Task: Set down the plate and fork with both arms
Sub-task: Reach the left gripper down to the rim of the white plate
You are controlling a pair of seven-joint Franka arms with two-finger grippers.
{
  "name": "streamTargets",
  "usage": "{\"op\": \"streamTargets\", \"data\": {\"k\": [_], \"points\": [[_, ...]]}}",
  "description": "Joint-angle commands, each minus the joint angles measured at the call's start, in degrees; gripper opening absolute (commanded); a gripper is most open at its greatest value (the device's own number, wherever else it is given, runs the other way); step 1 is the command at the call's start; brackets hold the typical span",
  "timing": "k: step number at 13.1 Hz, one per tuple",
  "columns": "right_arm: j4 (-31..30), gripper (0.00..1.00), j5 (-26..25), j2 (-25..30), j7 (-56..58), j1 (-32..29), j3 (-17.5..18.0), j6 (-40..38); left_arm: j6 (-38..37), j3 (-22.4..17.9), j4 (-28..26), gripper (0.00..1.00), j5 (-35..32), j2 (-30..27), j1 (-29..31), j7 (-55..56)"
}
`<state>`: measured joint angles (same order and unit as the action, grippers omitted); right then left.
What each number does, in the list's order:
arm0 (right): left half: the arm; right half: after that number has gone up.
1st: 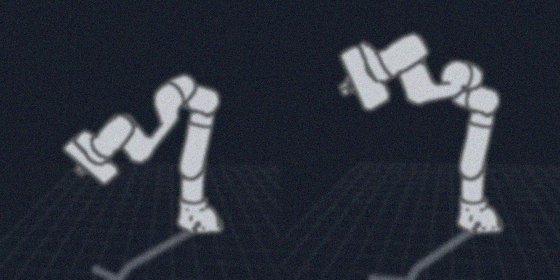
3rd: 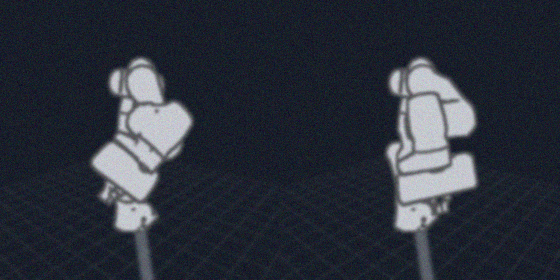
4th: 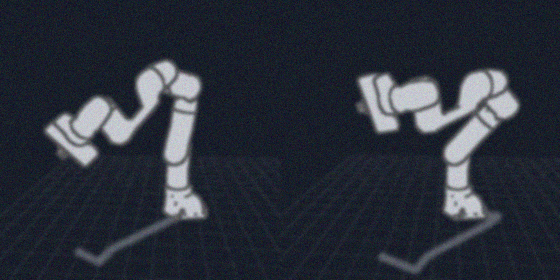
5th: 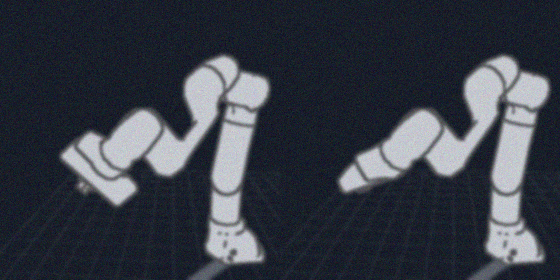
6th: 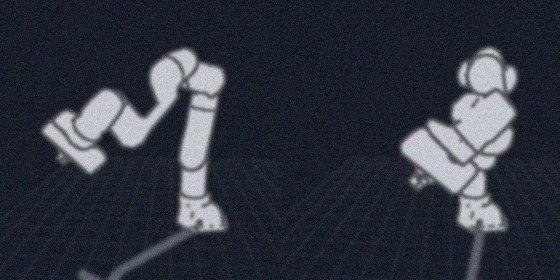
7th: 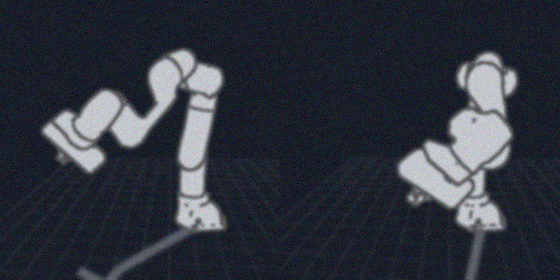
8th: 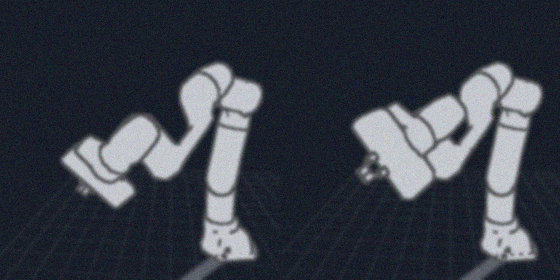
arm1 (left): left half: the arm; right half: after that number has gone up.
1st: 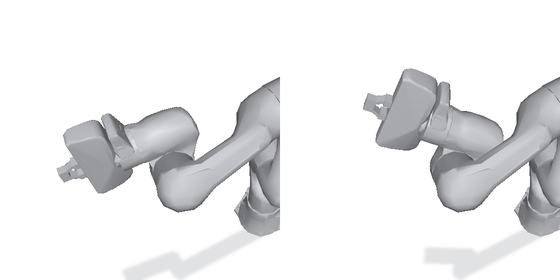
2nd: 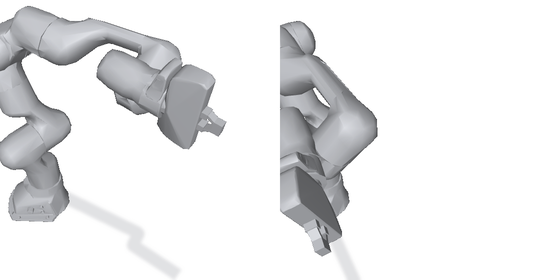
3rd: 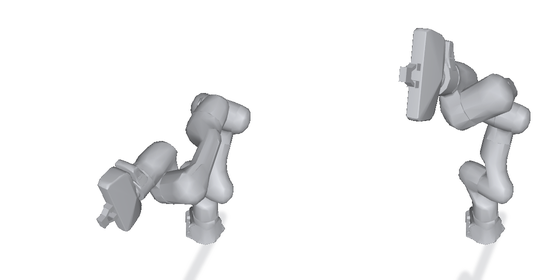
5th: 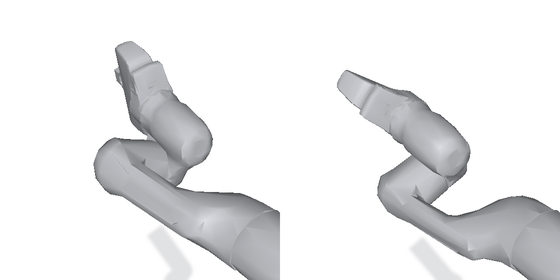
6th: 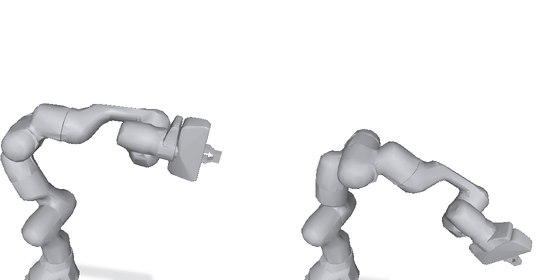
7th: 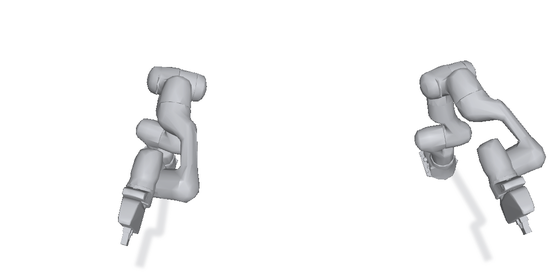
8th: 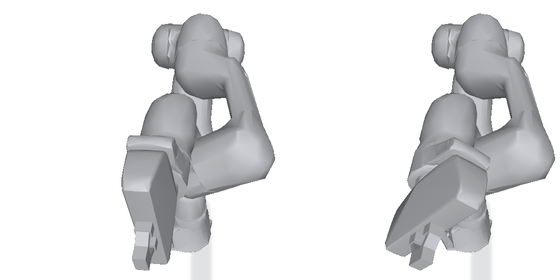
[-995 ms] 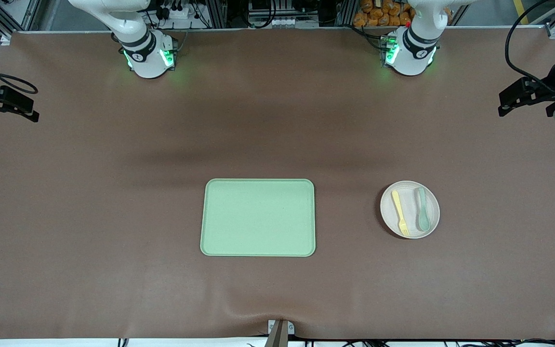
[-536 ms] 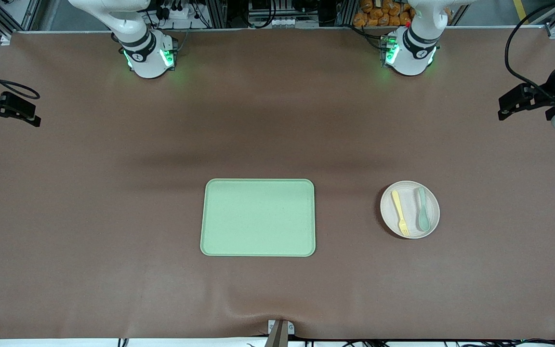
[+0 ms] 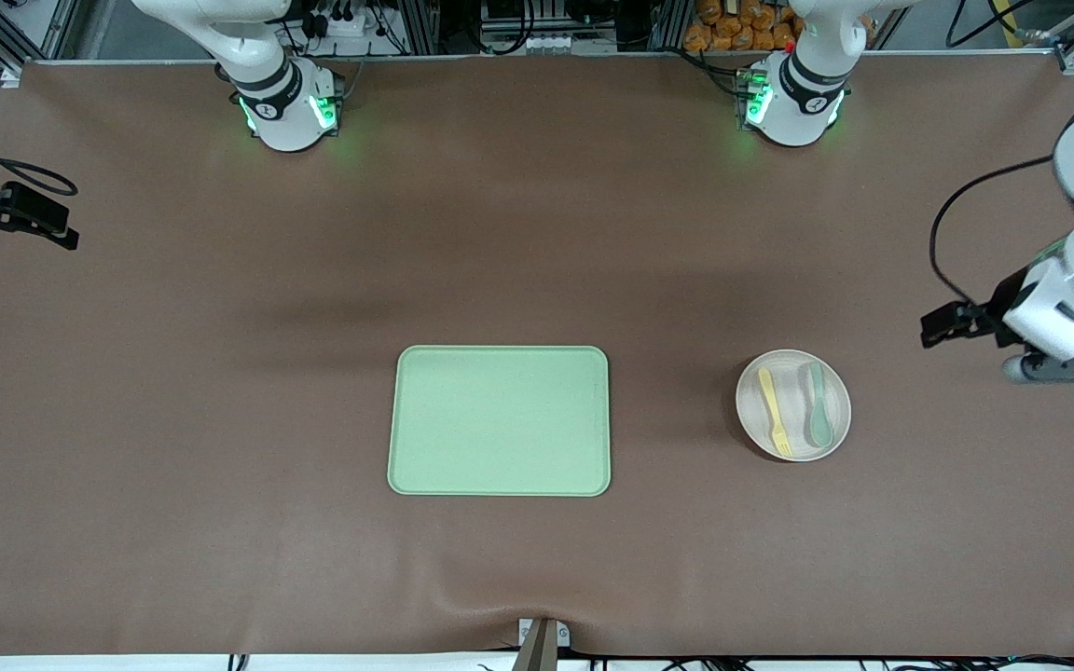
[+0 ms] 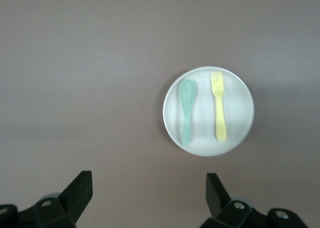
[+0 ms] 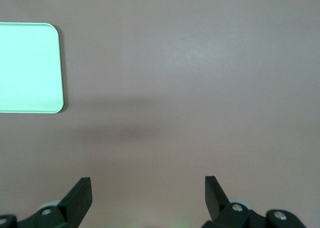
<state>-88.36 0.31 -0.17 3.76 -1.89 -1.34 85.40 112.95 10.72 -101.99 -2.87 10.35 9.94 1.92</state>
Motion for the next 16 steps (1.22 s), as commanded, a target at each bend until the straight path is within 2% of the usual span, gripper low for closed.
{"op": "streamTargets", "data": {"k": [1,4,7,8,9,10,12,14,16], "points": [[1.0,1.0,-0.7,-0.7,-0.9,-0.6,0.7,0.0,5.8,0.4,-5.0,1.0,0.4,2.5,0.3,0.9],[1.1,1.0,-0.5,-1.7,-0.9,-0.2,0.7,0.3,10.5,0.6,-7.7,1.0,0.4,5.8,0.1,3.5],[1.6,1.0,-0.6,-1.9,-1.2,-0.1,0.7,2.2,20.0,0.6,-11.1,1.0,0.4,11.2,0.7,3.5],[2.0,1.0,-0.8,-2.0,-1.2,-0.2,0.7,2.3,21.9,0.6,-11.6,0.94,0.4,12.8,0.9,3.5],[2.0,1.0,-1.0,-1.9,-1.1,-0.3,0.7,2.5,23.4,0.6,-11.9,0.74,0.5,14.1,0.9,3.5],[2.0,1.0,-1.0,-2.0,-1.2,-0.2,0.7,2.8,24.5,0.6,-11.9,0.67,0.5,15.3,1.0,3.5],[2.0,1.0,-0.5,-2.0,-1.2,-0.2,0.7,2.8,26.2,0.6,-11.8,0.66,0.4,17.2,2.5,3.5],[2.0,1.0,-0.4,-2.0,-1.3,-0.1,0.7,2.8,28.7,0.6,-11.8,0.55,0.4,19.0,2.5,3.5],[2.0,1.0,-0.3,-2.0,-1.3,-0.1,0.8,2.8,28.8,0.6,-11.5,0.52,0.5,19.6,2.5,3.5]]}}
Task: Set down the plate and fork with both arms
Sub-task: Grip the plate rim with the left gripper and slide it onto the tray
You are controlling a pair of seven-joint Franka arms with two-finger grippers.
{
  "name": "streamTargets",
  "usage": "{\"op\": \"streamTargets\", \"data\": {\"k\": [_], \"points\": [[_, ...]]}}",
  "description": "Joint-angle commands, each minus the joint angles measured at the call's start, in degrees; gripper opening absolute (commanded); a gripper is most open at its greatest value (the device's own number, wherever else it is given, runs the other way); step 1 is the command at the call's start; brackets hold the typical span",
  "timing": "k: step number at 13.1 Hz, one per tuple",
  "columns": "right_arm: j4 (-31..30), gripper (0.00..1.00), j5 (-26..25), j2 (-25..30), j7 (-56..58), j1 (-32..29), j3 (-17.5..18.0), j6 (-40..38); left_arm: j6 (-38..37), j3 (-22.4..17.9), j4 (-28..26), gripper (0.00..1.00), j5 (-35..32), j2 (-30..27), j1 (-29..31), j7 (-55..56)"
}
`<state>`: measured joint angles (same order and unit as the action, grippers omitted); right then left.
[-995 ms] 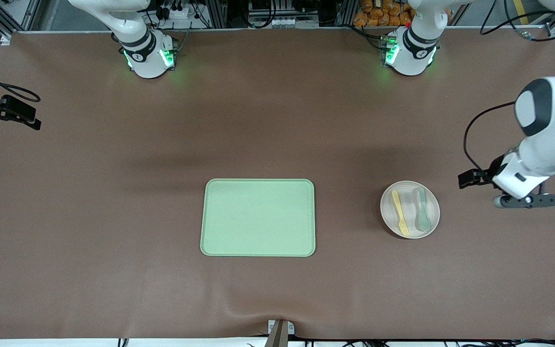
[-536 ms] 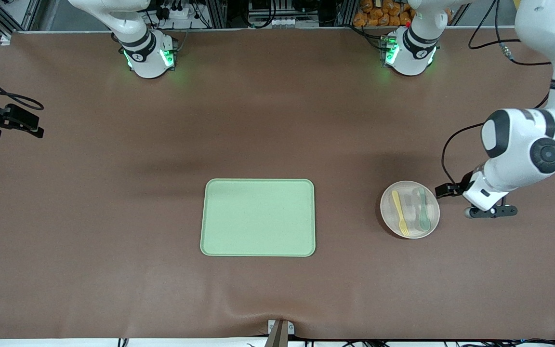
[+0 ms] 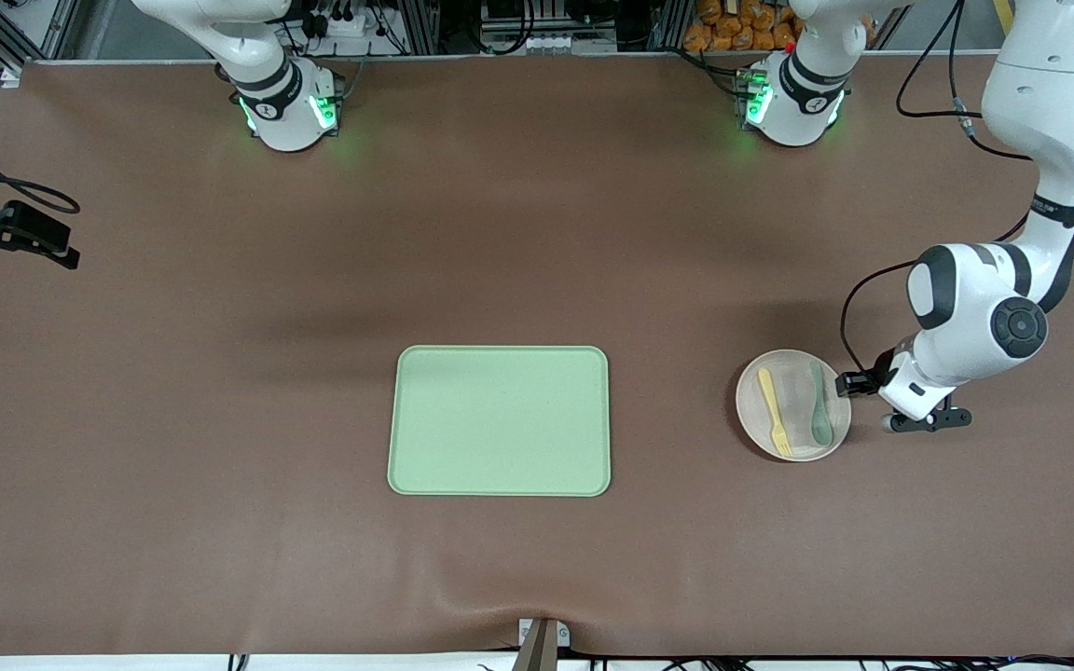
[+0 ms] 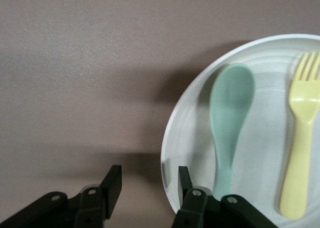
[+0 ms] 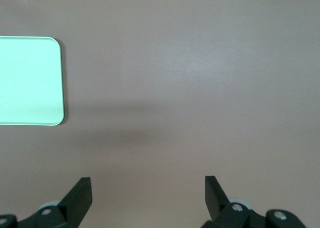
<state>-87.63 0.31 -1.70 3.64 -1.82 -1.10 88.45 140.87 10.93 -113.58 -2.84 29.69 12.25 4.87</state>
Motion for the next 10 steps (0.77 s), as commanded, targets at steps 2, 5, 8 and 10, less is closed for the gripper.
{"op": "streamTargets", "data": {"k": [2,5,8,10], "points": [[1.2,1.0,-0.4,-0.5,-1.2,-0.2,0.6,0.0,1.3,0.5,0.5,0.48,2.2,0.9,0.2,0.6],[1.1,1.0,-0.4,-0.8,-1.2,-0.6,0.5,0.6,2.8,0.5,0.6,0.32,4.2,2.0,-0.2,0.6],[1.0,1.0,-0.6,-0.7,-0.8,-1.0,0.3,-0.1,3.0,0.5,1.2,0.0,5.5,3.2,-0.2,0.5],[1.1,1.0,-0.6,-0.8,-1.1,-0.7,0.3,-0.5,3.0,0.6,1.2,0.0,5.7,2.6,0.2,0.1]]}}
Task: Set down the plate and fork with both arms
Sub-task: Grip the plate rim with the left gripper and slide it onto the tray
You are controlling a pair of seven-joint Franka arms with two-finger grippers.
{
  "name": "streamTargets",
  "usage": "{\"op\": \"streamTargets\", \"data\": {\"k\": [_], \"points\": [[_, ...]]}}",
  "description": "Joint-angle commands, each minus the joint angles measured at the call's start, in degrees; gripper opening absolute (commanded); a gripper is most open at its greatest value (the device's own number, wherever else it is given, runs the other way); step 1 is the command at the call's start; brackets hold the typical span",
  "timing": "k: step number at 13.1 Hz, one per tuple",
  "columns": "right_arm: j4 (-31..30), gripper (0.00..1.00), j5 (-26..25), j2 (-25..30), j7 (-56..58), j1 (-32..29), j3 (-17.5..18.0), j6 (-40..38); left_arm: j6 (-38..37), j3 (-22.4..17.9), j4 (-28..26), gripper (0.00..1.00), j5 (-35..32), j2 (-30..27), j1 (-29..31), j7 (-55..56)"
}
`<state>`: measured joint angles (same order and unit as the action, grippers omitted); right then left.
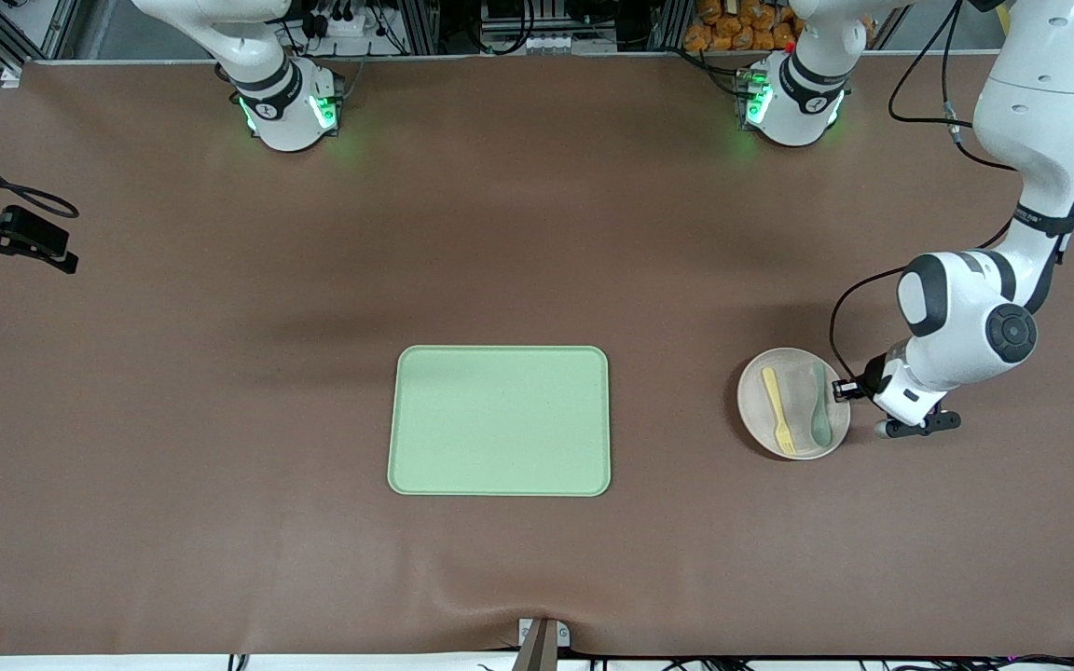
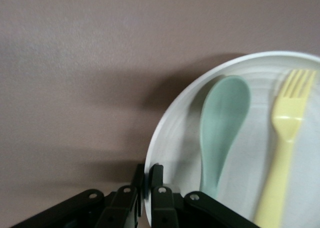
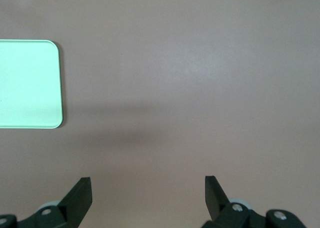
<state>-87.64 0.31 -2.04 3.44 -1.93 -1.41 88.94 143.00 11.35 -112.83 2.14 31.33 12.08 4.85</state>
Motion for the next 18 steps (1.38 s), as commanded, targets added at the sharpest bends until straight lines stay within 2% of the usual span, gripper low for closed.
{"op": "streamTargets", "data": {"k": [1,3,6,9,10,13,15,18], "points": [[1.0,1.0,-0.6,-0.5,-1.0,-0.7,0.6,-1.4,0.9,0.2,0.4,0.0,0.7,0.2,0.4,0.0],[1.0,1.0,-0.6,-0.5,-0.5,-0.8,0.7,-4.0,0.6,1.6,0.4,0.0,2.9,-1.8,0.4,0.0],[1.1,1.0,-0.5,-0.6,-0.5,-0.7,0.7,-5.8,-0.1,6.8,2.6,0.0,8.4,-3.3,0.1,0.5],[0.7,1.0,-0.5,-0.9,-0.5,-0.2,0.8,-6.5,-0.4,11.4,5.6,0.0,8.6,-2.7,-1.2,3.6],[0.8,1.0,-0.4,-2.4,-0.5,0.7,0.9,-6.6,-0.7,12.3,6.7,0.0,8.2,-2.2,-2.7,3.8],[1.1,1.0,-0.4,-7.3,-0.5,4.0,0.9,-6.6,-1.2,12.3,12.2,0.0,8.3,1.3,-9.9,8.2],[1.1,1.0,1.4,-8.7,-0.5,3.8,0.9,-6.1,-1.1,12.1,17.2,0.0,7.9,5.7,-14.7,13.4],[1.2,1.0,3.1,-12.1,-0.5,4.2,0.9,-5.5,-1.1,8.3,22.6,0.0,7.8,10.0,-23.1,17.5]]}}
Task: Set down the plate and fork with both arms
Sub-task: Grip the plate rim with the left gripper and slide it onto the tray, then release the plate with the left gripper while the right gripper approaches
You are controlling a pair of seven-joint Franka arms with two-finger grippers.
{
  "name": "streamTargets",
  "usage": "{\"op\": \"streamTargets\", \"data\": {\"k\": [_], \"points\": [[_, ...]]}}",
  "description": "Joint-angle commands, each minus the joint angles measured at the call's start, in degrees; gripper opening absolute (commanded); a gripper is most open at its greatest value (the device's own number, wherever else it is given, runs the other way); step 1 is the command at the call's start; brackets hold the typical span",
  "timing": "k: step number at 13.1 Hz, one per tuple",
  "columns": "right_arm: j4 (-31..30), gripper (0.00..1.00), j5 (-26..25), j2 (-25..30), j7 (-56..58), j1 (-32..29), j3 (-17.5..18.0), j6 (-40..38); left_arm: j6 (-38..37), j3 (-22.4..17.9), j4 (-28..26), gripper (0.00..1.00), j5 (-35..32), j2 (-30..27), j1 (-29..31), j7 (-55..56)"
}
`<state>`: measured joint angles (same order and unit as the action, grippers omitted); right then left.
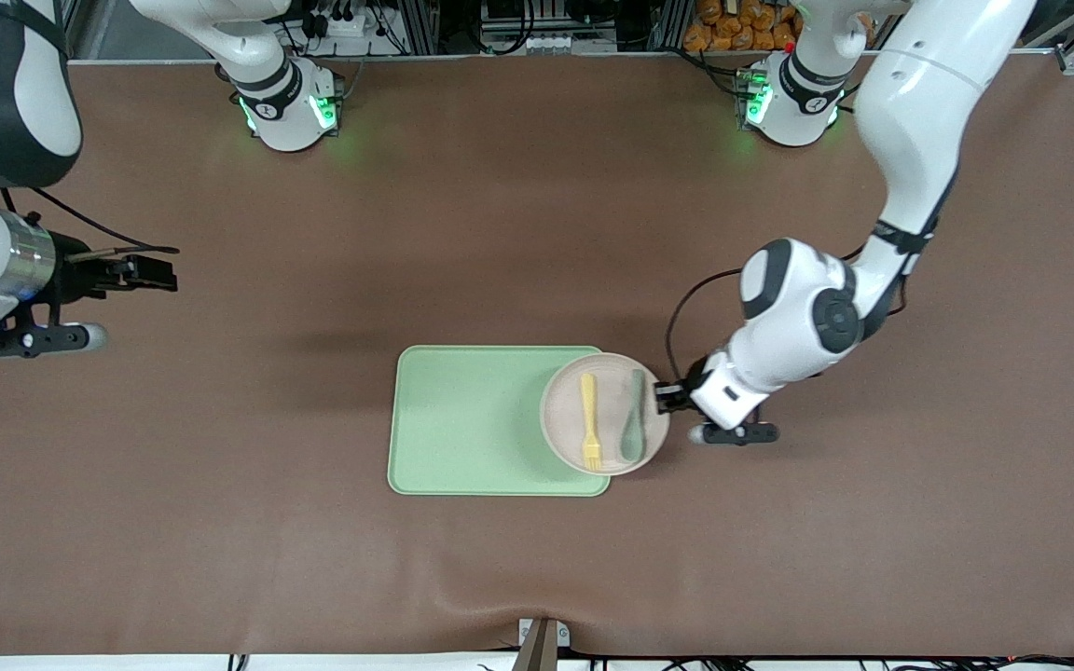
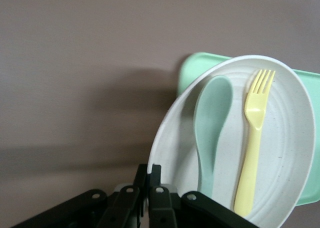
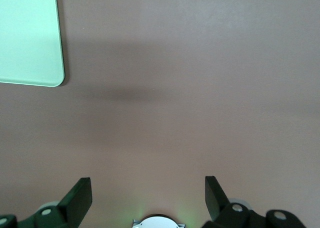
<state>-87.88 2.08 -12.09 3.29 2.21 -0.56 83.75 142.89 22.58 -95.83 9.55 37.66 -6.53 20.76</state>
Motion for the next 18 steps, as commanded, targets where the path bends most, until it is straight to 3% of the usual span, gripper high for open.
{"op": "streamTargets", "data": {"k": [1,4,8,12,13,14,18], "points": [[1.5,1.0,1.7,-3.2,-0.5,1.0,0.0,0.4,-1.0,-4.2,6.5,0.0,0.6,4.7,-7.2,2.0],[1.4,1.0,2.2,-5.0,-0.5,3.3,0.0,6.5,-0.9,-5.2,9.2,0.0,0.5,8.1,-11.0,3.7],[1.4,1.0,2.8,-7.7,-0.3,4.2,0.0,7.7,2.0,-7.4,10.0,0.0,0.5,11.7,-13.6,3.7],[1.5,1.0,10.7,-12.2,-0.4,8.9,0.0,12.5,7.2,-7.4,10.8,0.0,0.6,15.2,-14.6,4.0],[1.5,1.0,10.7,-12.7,-0.3,10.4,0.0,13.2,7.2,-7.4,10.8,0.13,0.6,15.3,-14.6,4.0],[1.5,1.0,10.7,-13.5,-0.2,12.0,0.0,14.5,7.2,-7.4,10.8,0.96,0.4,14.9,-14.6,3.9],[1.5,1.0,10.8,-17.0,-0.1,17.4,0.1,22.1,4.3,-9.4,10.8,1.0,-3.6,8.9,-14.0,4.2]]}}
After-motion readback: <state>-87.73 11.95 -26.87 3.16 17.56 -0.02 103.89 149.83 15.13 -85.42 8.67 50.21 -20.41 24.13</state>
